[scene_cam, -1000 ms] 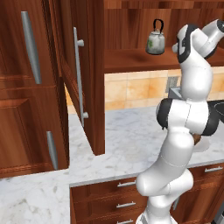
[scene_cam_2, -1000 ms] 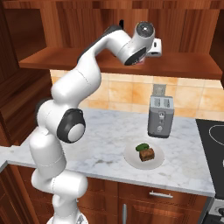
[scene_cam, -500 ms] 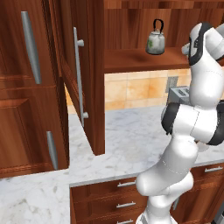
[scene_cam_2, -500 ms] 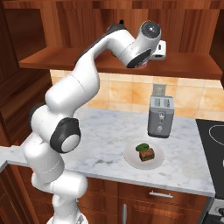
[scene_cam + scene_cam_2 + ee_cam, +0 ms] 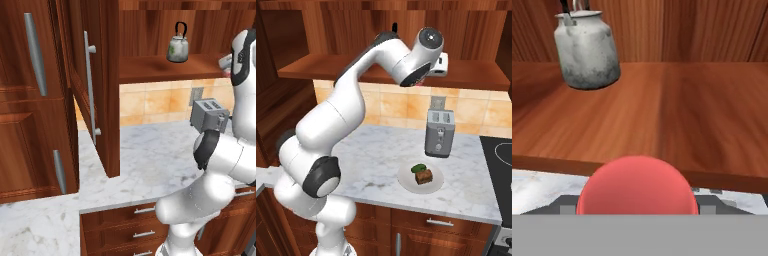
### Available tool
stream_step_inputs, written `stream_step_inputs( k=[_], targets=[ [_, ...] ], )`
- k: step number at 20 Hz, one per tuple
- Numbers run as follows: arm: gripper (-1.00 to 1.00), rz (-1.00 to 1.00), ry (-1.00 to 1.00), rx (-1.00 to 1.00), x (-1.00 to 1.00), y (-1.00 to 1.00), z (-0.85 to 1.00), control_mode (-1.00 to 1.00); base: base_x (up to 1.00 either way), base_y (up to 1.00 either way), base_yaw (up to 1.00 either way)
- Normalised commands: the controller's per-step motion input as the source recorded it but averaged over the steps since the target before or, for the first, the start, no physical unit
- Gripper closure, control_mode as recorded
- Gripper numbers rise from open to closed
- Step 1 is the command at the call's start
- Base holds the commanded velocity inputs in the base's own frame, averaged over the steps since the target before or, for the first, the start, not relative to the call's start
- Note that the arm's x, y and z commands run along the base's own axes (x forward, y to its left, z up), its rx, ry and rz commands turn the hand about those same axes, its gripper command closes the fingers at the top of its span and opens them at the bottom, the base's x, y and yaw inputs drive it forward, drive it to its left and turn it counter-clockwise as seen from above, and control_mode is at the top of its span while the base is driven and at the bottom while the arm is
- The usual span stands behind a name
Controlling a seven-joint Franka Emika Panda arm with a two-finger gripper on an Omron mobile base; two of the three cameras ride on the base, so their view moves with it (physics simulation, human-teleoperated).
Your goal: Pick the avocado and bread from the counter and place them on the plate. Then pick the jam from the cabinet and place it next to the plate. Lastly close the cabinet door.
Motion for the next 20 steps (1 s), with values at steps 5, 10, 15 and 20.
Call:
stream_step_inputs(
  k=[5, 10, 15, 20],
  targets=[
    [1.0, 0.0, 0.07, 0.0, -0.68, 0.07, -0.09, -1.0, 0.0, 0.0, 0.0],
    [1.0, 0.0, 0.0, -0.01, -0.72, 0.17, -0.29, -1.0, 0.0, 0.0, 0.0],
    [1.0, 0.0, 0.0, 0.0, -0.68, 0.24, -0.34, -1.0, 0.0, 0.0, 0.0],
    [1.0, 0.0, 0.13, 0.0, -0.33, 0.4, -0.48, -1.0, 0.0, 0.0, 0.0]
  ],
)
